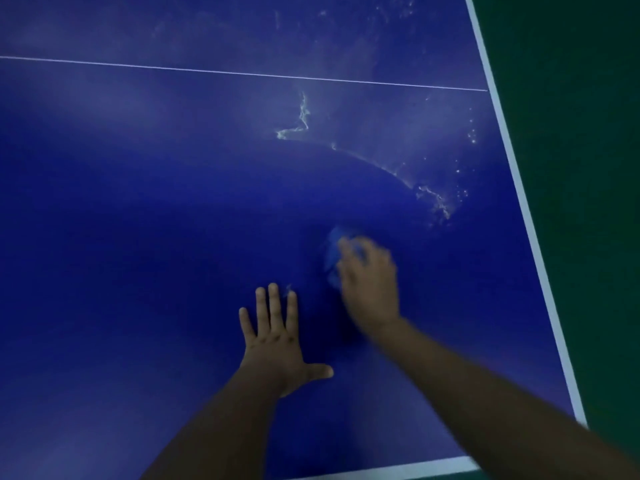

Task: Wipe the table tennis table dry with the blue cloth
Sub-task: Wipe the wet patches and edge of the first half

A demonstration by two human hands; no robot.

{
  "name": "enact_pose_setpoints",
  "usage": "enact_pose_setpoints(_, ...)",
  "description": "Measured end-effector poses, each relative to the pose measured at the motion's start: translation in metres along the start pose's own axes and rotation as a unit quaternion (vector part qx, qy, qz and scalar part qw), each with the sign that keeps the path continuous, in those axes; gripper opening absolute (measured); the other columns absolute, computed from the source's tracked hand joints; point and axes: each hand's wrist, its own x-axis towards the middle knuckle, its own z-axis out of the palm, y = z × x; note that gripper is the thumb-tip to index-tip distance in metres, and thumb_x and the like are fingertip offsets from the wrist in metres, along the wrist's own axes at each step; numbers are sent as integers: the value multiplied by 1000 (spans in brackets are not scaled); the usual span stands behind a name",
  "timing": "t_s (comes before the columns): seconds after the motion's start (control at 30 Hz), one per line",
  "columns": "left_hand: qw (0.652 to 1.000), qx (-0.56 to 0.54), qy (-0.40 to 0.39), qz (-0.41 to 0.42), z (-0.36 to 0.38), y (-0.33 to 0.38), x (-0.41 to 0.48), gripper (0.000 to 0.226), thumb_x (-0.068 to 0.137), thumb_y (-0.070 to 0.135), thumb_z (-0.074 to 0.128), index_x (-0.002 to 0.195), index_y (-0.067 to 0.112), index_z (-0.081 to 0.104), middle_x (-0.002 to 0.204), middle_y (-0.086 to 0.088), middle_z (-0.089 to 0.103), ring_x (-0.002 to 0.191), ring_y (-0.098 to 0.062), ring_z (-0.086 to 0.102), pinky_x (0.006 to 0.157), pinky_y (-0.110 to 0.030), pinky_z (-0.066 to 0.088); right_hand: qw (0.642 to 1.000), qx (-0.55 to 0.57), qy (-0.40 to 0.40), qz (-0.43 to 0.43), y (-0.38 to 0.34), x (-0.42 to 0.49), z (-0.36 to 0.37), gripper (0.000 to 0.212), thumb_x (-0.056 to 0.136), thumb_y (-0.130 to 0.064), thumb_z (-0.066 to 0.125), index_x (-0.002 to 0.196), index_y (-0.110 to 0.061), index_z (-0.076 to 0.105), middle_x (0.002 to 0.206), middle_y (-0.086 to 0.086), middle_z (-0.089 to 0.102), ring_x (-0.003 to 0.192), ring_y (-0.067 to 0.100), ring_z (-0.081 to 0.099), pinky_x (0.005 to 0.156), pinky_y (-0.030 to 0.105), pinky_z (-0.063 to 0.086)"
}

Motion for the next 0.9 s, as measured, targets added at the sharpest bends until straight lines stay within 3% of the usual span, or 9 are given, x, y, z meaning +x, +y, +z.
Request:
enact_pose_setpoints(0.13,999,-10,40,9,6,-1,-1,143,60,100,39,137,16,-47,138,-12,-61,127,-31,-58,110,-63,-27,992,-15,-78,-101,-36,-54,17,51,95,-38,60,143,-28,46,142,5,51,114,31,54,80,46,51)
enact_pose_setpoints(0.23,996,-33,75,32,8,-6,-5,141,69,92,46,137,11,-47,143,-8,-57,131,-26,-54,112,-59,-28,997,-52,-54,30,2,-10,17,46,99,-34,55,143,-25,51,141,8,53,112,36,54,78,47,49)
enact_pose_setpoints(0.3,987,-81,120,70,9,-18,-11,129,81,80,47,141,11,-43,149,0,-52,138,-19,-48,119,-54,-18,984,1,-62,168,22,19,8,45,105,-36,47,149,-27,47,150,7,45,128,36,44,93,51,43)
enact_pose_setpoints(0.37,971,-121,183,93,13,-36,-20,110,86,69,40,150,13,-30,157,5,-41,145,-16,-36,123,-46,-10,977,23,-72,199,21,36,8,47,107,-41,39,153,-29,40,159,3,34,145,30,27,110,52,30)
enact_pose_setpoints(0.43,960,-111,249,61,25,-58,-30,97,89,62,36,158,12,-10,165,1,-25,152,-21,-22,124,-43,-6,989,25,-75,126,-7,46,16,47,107,-43,36,151,-29,43,161,1,32,150,29,20,117,53,22)
enact_pose_setpoints(0.57,956,-82,283,-17,55,-94,-51,87,91,59,34,160,10,10,168,-5,-7,154,-26,-9,123,-45,-3,982,40,-145,-116,-87,8,34,46,103,-36,44,149,-31,44,160,2,34,147,33,29,113,54,31)
enact_pose_setpoints(0.73,953,-100,282,-58,62,-97,-56,84,89,62,28,158,15,22,167,-8,-3,154,-24,-10,122,-49,3,936,36,-139,-323,-37,-74,17,46,92,-26,56,138,-28,55,145,6,53,118,31,55,82,45,48)
enact_pose_setpoints(0.8,955,-99,277,-44,61,-88,-54,83,89,62,26,158,16,24,167,-8,-5,154,-23,-12,122,-46,0,964,-8,-125,-236,13,-44,6,45,90,-24,55,135,-26,58,138,11,56,106,37,58,75,46,50)
enact_pose_setpoints(0.9,950,-107,292,-24,58,-71,-50,78,91,57,28,155,13,31,167,-11,-1,154,-26,-5,122,-48,3,991,38,-105,73,75,11,-23,42,98,-23,58,140,-20,54,140,12,55,116,40,54,87,55,51)
